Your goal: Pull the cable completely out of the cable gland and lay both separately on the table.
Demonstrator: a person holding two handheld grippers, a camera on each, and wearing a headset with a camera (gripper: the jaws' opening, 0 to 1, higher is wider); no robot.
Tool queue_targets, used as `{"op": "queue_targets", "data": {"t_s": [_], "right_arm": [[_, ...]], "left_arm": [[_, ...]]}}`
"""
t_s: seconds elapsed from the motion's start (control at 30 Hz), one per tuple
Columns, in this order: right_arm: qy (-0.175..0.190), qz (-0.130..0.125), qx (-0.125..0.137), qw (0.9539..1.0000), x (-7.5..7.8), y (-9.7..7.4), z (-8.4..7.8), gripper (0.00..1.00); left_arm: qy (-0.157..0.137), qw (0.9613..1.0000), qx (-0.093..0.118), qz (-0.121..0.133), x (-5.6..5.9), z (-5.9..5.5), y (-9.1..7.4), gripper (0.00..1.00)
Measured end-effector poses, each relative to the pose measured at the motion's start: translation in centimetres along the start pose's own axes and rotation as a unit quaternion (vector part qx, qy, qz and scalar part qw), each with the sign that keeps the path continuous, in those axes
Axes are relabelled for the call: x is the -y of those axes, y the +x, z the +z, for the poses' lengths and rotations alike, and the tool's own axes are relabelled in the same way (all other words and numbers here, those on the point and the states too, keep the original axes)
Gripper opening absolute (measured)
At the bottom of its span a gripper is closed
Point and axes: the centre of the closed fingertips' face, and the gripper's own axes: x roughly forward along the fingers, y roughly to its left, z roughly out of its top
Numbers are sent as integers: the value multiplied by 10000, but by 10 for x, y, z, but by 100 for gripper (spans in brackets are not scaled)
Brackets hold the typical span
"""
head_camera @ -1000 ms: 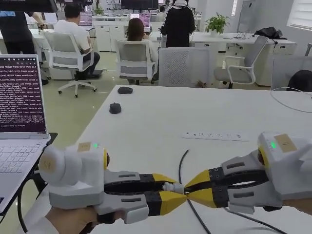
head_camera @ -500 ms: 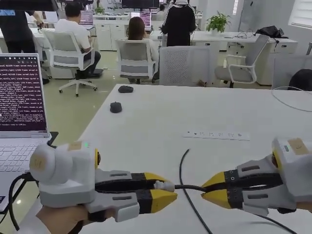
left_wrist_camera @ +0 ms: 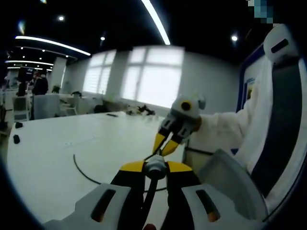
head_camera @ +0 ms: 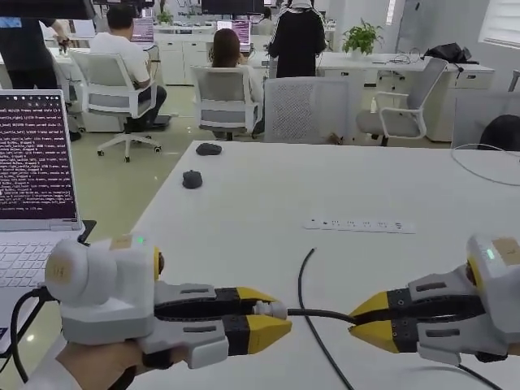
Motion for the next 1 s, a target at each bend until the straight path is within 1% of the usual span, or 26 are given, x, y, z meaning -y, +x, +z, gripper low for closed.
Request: {"op": "queue_targets", "data": {"t_s": [0.2, 0.27, 0.33, 0.4, 0.5, 0.77, 1.0], "right_arm": [[101, 35, -20, 9999, -2, 1, -4, 5], [146, -22, -51, 9999, -1, 2, -5, 6], [175, -50, -36, 9998, 0, 1, -4, 12], [166, -86, 19, 9998, 1, 2, 1, 18], [100, -86, 108, 9999, -1, 4, 11, 21], [-72, 79, 223, 9997, -9, 14, 27, 20], [-170, 258, 302, 9991, -18, 24, 36, 16]], "left_arm": [[24, 10000, -15, -64, 3, 0, 1, 17], [45, 9999, -14, -106, 5, 0, 2, 17], [66, 9999, -38, -93, 5, -1, 3, 17], [58, 9999, -55, -94, 6, -2, 4, 17], [36, 9999, -46, -131, 8, -3, 6, 17], [40, 9998, -58, -179, 11, -3, 8, 17], [46, 9998, -52, -204, 12, -2, 10, 17]]}}
